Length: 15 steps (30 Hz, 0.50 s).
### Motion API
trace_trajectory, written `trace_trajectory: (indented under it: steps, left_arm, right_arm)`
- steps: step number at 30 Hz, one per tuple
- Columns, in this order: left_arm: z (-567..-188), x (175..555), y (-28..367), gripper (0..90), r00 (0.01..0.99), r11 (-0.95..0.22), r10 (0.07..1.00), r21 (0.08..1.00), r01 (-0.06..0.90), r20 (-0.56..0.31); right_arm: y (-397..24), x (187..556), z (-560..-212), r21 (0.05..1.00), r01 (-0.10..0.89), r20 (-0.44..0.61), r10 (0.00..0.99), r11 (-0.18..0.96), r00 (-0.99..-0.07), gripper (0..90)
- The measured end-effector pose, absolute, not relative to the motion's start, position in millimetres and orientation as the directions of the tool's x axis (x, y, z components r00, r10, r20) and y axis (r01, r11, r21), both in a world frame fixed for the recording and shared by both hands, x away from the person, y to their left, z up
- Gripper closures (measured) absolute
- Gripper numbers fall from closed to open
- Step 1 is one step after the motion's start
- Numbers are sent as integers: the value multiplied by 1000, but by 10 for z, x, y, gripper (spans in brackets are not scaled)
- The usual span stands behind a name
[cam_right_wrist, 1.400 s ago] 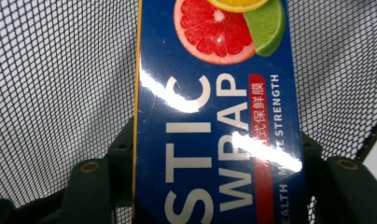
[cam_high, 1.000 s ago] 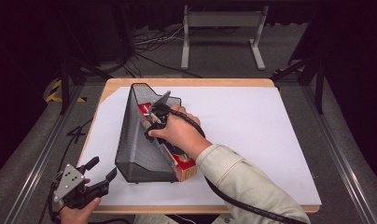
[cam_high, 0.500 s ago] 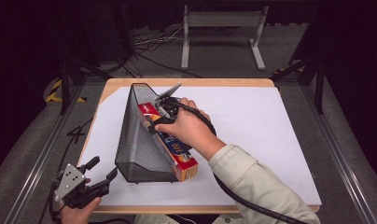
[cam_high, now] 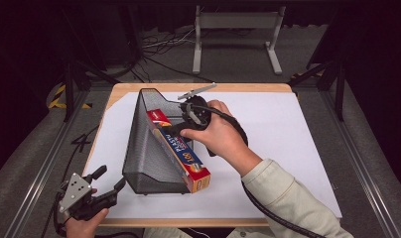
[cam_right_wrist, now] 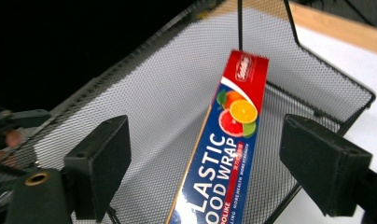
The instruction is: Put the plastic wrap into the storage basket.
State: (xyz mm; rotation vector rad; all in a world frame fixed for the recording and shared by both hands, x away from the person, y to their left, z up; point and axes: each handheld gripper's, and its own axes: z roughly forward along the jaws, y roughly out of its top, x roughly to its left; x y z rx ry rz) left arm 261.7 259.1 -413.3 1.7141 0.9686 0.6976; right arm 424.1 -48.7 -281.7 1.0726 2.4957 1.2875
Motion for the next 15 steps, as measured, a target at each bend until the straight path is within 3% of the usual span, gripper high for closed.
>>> trace_trajectory:
  steps: [8,15]
  left_arm:
    - [-4132,2612,2597,278,509,-173,861,944,281,6]
    - [-4131,2610,2592,279,511,-176,860,944,280,8]
  right_arm:
    - [-655,4142,-2749,822,405,116,578,401,-808,156]
    - [-952,4096,-2701,838,394,113,586,378,-802,156]
